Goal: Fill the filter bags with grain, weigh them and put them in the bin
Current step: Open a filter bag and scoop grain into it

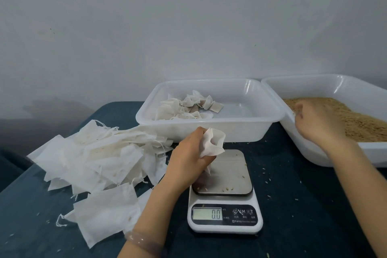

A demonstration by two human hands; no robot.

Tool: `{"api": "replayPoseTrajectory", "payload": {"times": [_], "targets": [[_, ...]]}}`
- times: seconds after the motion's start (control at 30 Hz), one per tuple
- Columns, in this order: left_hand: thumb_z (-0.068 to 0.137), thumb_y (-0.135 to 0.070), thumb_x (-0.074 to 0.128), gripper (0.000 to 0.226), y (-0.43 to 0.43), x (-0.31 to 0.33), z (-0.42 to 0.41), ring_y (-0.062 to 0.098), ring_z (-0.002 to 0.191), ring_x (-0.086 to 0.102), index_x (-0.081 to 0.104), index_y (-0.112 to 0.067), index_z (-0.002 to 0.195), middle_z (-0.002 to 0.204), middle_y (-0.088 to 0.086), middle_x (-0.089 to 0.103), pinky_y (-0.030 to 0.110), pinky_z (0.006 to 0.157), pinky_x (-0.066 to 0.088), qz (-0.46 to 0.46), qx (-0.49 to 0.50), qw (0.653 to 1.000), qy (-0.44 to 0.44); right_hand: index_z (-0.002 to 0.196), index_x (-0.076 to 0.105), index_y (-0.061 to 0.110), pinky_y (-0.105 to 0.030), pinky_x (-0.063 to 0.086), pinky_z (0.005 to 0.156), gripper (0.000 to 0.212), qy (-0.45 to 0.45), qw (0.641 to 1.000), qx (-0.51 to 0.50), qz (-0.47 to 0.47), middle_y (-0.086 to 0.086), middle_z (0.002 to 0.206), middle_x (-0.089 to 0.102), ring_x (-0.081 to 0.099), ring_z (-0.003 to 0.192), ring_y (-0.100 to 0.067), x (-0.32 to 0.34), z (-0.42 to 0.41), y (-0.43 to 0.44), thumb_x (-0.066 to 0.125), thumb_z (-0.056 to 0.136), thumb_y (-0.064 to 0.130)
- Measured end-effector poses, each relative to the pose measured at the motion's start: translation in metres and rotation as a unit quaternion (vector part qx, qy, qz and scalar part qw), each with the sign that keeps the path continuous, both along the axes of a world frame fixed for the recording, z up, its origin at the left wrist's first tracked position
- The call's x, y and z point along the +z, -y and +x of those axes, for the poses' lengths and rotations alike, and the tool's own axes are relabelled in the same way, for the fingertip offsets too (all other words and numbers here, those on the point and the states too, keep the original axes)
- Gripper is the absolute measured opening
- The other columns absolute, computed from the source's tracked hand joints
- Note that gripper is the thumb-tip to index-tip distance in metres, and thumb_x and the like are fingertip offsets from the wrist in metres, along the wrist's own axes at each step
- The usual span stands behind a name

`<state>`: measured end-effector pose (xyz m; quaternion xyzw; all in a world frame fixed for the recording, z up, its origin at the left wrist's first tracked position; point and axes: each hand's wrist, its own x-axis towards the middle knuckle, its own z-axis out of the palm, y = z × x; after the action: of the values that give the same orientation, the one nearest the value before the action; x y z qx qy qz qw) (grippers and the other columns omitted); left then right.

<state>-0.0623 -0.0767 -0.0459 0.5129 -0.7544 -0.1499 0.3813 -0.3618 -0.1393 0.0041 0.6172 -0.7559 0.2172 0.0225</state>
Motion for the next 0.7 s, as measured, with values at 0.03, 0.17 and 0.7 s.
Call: {"api": "replayPoseTrajectory", "payload": {"times": [0.03, 0.17, 0.7], "targets": [[0.089, -0.031, 0.068, 0.028, 0.0, -0.001, 0.0, 0.016, 0.077, 0.052, 0.041, -0.026, 0.094, 0.085, -0.009, 0.056, 0.04, 0.067, 0.044, 0.001, -0.001, 1.0, -0.004, 0.126, 0.056, 0.002, -0.044, 0.049, 0.085, 0.034, 0.007, 0.998, -0.02, 0.051, -0.017, 0.116, 0.062, 0.057, 0.104, -0.036, 0.001, -0.01, 0.007, 0.043, 0.097, 0.01], [0.087, -0.025, 0.068, 0.029, 0.001, -0.003, 0.001, 0.008, 0.069, 0.047, 0.039, -0.028, 0.091, 0.077, -0.011, 0.053, 0.034, 0.06, 0.037, 0.008, 0.001, 1.0, -0.023, 0.088, 0.058, 0.002, -0.03, 0.04, 0.058, 0.014, -0.038, 0.977, -0.051, 0.202, -0.008, 0.08, 0.056, 0.054, 0.072, -0.022, 0.006, -0.035, 0.021, 0.049, 0.094, 0.012], [0.08, -0.032, 0.062, 0.019, -0.005, -0.009, 0.005, 0.004, 0.069, 0.051, 0.049, -0.026, 0.092, 0.079, -0.01, 0.059, 0.02, 0.058, 0.038, 0.022, -0.013, 0.996, -0.09, 0.112, 0.063, 0.016, -0.043, 0.048, 0.091, 0.043, -0.041, 0.961, -0.076, 0.263, -0.012, 0.121, 0.062, 0.058, 0.108, -0.033, -0.005, -0.05, 0.027, 0.04, 0.096, 0.048]]}}
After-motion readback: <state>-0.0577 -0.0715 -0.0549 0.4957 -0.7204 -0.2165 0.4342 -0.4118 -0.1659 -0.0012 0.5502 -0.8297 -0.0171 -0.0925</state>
